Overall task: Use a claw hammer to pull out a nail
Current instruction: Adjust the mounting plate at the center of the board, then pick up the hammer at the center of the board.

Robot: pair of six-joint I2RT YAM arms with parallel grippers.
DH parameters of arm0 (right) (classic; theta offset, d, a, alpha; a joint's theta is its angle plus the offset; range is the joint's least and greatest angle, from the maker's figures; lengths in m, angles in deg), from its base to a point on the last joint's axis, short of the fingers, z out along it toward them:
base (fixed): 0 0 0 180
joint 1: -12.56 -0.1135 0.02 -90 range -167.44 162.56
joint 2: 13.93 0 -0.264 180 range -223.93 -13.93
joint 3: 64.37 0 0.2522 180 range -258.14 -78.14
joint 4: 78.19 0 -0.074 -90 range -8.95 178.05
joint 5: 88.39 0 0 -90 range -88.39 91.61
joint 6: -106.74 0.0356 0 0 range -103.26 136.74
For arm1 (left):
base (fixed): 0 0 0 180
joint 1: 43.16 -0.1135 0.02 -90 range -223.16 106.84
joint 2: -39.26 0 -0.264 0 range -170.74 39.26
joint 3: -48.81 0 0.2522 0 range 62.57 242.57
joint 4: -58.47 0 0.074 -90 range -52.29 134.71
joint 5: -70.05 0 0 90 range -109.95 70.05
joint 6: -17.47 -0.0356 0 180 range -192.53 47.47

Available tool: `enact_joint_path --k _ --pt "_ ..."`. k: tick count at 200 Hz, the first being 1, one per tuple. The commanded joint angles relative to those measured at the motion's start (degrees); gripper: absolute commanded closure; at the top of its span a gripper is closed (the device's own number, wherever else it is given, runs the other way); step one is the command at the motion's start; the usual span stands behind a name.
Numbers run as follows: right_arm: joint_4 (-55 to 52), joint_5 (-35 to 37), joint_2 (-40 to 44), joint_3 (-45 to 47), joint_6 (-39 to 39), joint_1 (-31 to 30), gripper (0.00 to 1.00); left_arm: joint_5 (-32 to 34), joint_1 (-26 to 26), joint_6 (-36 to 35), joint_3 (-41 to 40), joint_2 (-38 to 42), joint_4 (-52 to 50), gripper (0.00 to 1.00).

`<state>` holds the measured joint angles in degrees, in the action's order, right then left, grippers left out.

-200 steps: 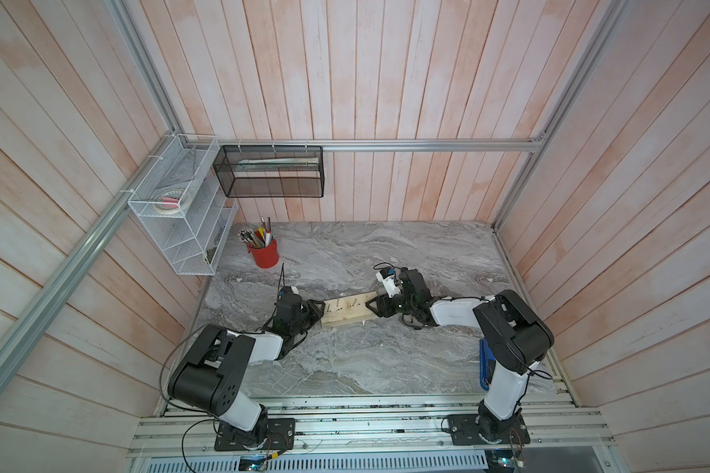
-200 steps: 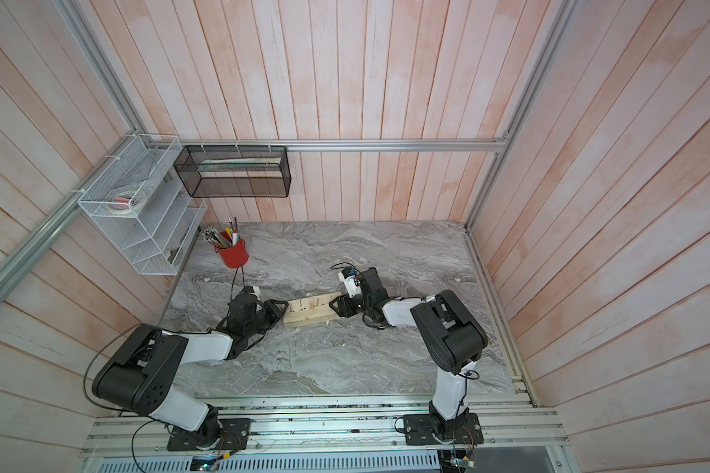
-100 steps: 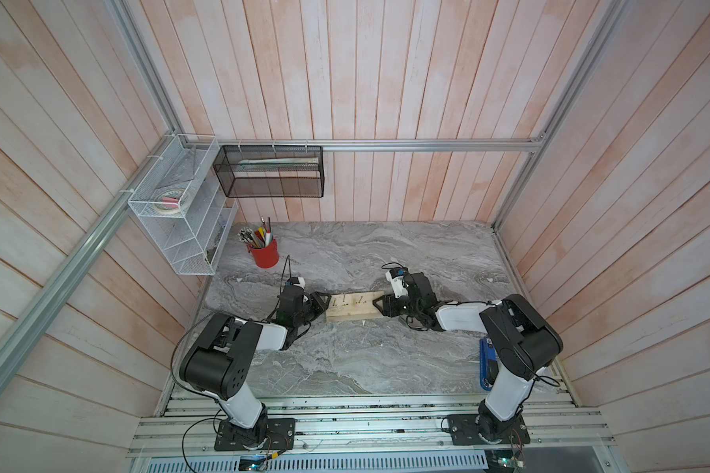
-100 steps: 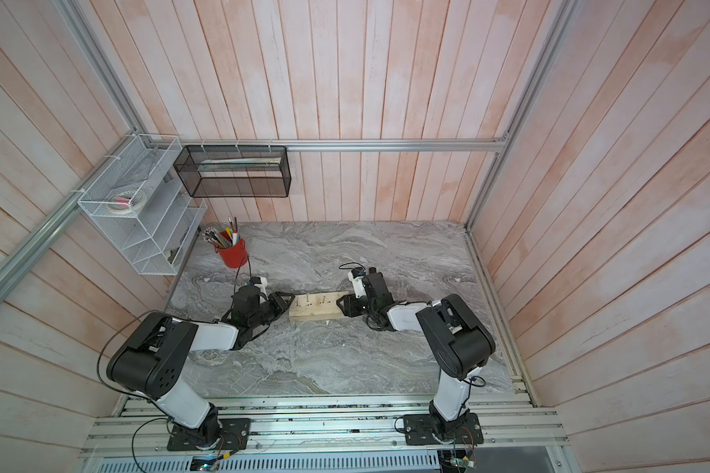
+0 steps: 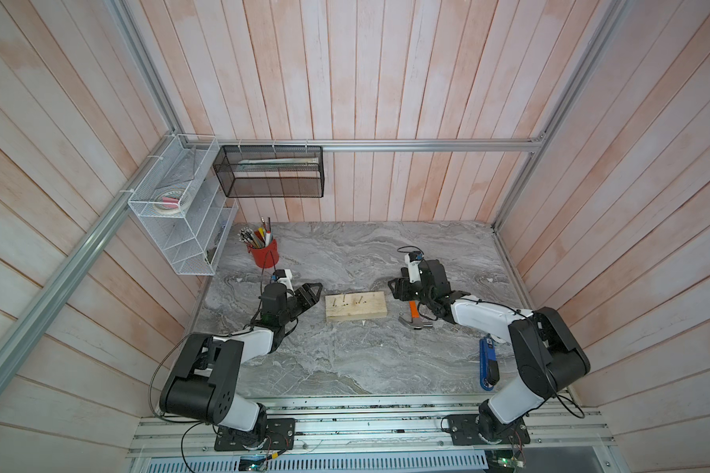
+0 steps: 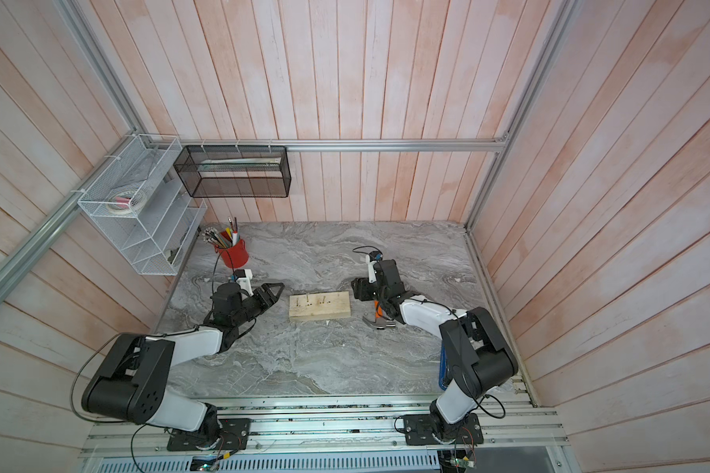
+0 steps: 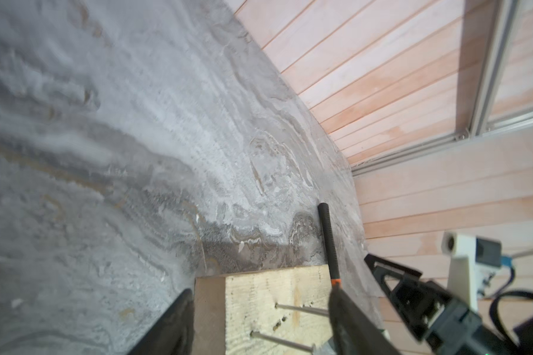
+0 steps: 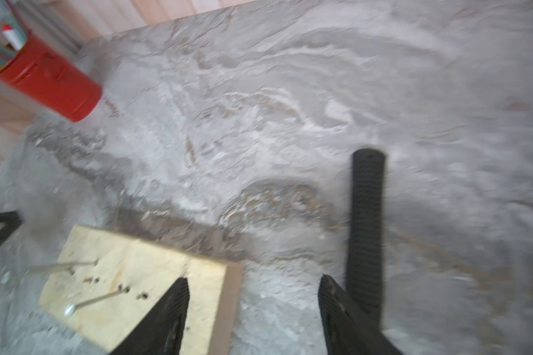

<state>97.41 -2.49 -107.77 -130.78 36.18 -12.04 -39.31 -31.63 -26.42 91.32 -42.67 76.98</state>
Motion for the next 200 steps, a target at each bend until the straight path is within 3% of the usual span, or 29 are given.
enact_joint_path --k 1,30,79,116,187,200 --pt "-11.5 7.7 -3.4 -5.7 -1.2 3.4 0.31 4.3 0.4 -5.3 -2.3 5.9 -4.2 0.00" --pt "-20.3 9.8 -11.1 -15.6 -1.7 5.1 0.34 10.1 2.8 -8.9 -2.8 11.1 -8.2 0.00" --pt "-26.6 6.8 -22.4 -28.5 -4.0 5.2 0.38 12.8 7.7 -11.7 -3.7 14.8 -8.0 0.00" --pt "-33.4 7.2 -29.4 -37.8 -5.2 5.2 0.43 12.7 8.3 -13.1 -5.7 16.5 -5.7 0.00" --pt "-38.1 6.6 -34.3 -41.9 -6.2 4.1 0.48 12.1 9.5 -15.3 -4.9 16.5 -6.2 0.00" --pt "-38.4 6.7 -34.9 -42.2 -6.3 4.1 0.53 11.9 10.2 -15.6 -4.5 16.5 -6.0 0.00"
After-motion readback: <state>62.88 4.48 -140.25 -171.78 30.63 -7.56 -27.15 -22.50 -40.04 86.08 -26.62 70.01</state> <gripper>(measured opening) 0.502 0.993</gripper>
